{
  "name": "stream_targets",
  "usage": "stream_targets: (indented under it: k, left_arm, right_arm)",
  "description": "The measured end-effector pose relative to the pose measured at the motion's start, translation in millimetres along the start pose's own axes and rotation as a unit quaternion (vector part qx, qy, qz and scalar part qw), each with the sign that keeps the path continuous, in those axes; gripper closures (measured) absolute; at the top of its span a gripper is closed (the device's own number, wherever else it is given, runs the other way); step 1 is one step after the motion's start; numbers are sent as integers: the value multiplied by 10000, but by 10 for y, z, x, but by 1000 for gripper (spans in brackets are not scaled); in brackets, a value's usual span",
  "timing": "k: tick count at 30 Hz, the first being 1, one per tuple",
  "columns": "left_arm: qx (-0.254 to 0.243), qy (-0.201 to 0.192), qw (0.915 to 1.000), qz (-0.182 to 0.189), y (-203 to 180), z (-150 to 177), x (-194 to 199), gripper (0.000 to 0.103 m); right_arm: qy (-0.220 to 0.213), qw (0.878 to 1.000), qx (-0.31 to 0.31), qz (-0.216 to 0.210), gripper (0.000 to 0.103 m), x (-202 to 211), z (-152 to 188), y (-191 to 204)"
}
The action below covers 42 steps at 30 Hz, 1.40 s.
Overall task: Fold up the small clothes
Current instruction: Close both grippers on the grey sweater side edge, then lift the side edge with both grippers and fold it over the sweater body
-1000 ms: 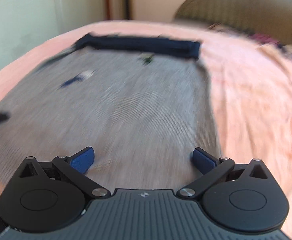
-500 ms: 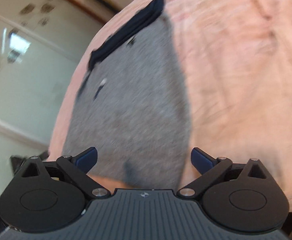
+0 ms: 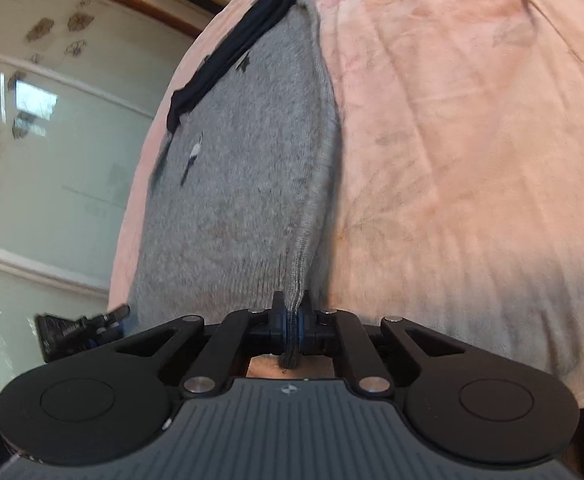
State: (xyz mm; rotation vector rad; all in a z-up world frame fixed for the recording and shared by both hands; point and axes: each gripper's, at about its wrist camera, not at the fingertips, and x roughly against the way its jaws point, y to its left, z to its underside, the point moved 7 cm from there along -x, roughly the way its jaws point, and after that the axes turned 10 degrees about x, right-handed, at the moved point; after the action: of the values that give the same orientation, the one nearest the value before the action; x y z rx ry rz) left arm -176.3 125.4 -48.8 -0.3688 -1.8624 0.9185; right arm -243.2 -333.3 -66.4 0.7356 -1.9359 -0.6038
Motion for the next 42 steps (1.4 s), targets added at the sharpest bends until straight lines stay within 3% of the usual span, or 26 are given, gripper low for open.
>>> stream_targets:
  k: [3, 6, 11, 15, 21, 25, 30, 32, 36, 39, 42]
  left_arm:
    - [-58, -100, 9999, 78, -11, -3, 61, 97]
    - [-273, -559, 9977, 271, -132, -42, 260, 98]
    - [-926, -1192, 9839, 958, -570, -33, 727, 99]
    - [-1237, -1334, 9771, 1101, -705, 115, 957, 99]
    - [-930, -1456, 9786, 1120, -508, 235, 1246, 99]
    - [-597, -1555, 9780, 1255, -365, 7, 1246, 99]
    - [-933, -1585, 9723, 1441, -638, -665, 915, 99]
    - [-1068, -1544, 9704, 1519, -771, -829, 799, 99]
    - [-1623, -1543, 9615, 1593, -1135, -1202, 527, 99]
    - [-1915, -1564, 9565, 1546, -1465, -1666, 242, 99]
    - [-2005, -1909, 9529, 1240, -1707, -2267, -17, 99]
  right_arm:
    - [-143, 9998, 106, -101, 91, 66, -41, 82]
    - [-361, 9989, 174, -250, 91, 158, -82, 147]
    - [-1159, 9870, 397, -1041, 92, 555, -243, 481]
    - [-1125, 9829, 903, -1142, 92, 791, -203, 787]
    - [-1153, 9847, 799, -1036, 92, 1033, 29, 782]
    - [-1313, 9830, 540, -1166, 92, 1068, 69, 681]
    - [-1568, 9743, 733, -1440, 92, 780, -490, 741]
    - [-1492, 9738, 602, -1608, 92, 610, -729, 707]
    - [-1360, 9756, 741, -1559, 92, 313, -1210, 746]
    - [-1600, 9672, 858, -1775, 92, 139, -1812, 807]
    - [-1848, 9641, 754, -1749, 92, -154, -2514, 747]
